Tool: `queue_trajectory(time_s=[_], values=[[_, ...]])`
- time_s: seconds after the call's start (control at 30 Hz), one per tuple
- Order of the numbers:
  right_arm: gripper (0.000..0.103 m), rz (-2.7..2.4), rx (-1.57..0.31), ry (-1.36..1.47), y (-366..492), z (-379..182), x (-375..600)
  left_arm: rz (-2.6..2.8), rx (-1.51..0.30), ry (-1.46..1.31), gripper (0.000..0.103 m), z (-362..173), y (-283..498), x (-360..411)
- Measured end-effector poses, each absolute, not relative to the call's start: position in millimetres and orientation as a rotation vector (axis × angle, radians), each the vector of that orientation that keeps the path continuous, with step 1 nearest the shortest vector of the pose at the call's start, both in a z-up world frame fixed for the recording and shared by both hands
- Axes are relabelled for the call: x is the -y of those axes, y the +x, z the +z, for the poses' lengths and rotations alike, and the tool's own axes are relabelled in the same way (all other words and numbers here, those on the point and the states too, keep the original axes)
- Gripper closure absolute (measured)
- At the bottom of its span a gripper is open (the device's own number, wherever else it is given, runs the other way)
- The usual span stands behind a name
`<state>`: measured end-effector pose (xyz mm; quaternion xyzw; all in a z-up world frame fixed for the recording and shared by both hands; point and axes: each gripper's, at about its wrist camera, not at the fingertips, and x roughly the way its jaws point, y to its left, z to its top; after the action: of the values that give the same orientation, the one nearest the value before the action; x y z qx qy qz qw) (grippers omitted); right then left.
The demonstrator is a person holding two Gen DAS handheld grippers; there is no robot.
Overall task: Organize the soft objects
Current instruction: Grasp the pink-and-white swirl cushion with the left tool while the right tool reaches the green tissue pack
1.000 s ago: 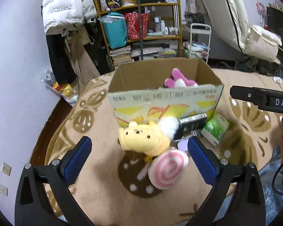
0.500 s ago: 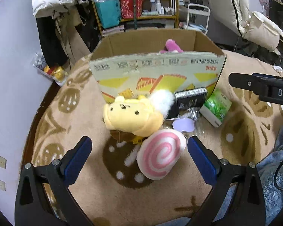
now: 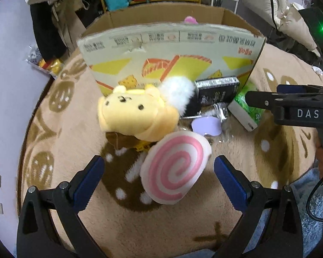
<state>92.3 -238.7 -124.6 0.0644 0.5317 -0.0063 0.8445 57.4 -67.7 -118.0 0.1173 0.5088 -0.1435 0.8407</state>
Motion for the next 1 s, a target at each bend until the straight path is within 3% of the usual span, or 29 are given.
queue_trajectory(time_s=[0.7, 0.83, 1.0], values=[[0.004, -0.03, -1.233, 0.082, 111, -161, 238, -0.277, -1.139, 0.247, 0.003, -136, 72, 70], [0.015, -0.014, -1.256, 0.076, 113, -164, 236, -0.284, -1.159, 0.236, 0.003, -137, 73, 70], [0.017, -0.011, -1.264, 0.069, 111, -166, 235, -0.29, -1.175, 0.214, 0.003, -139, 75, 67]])
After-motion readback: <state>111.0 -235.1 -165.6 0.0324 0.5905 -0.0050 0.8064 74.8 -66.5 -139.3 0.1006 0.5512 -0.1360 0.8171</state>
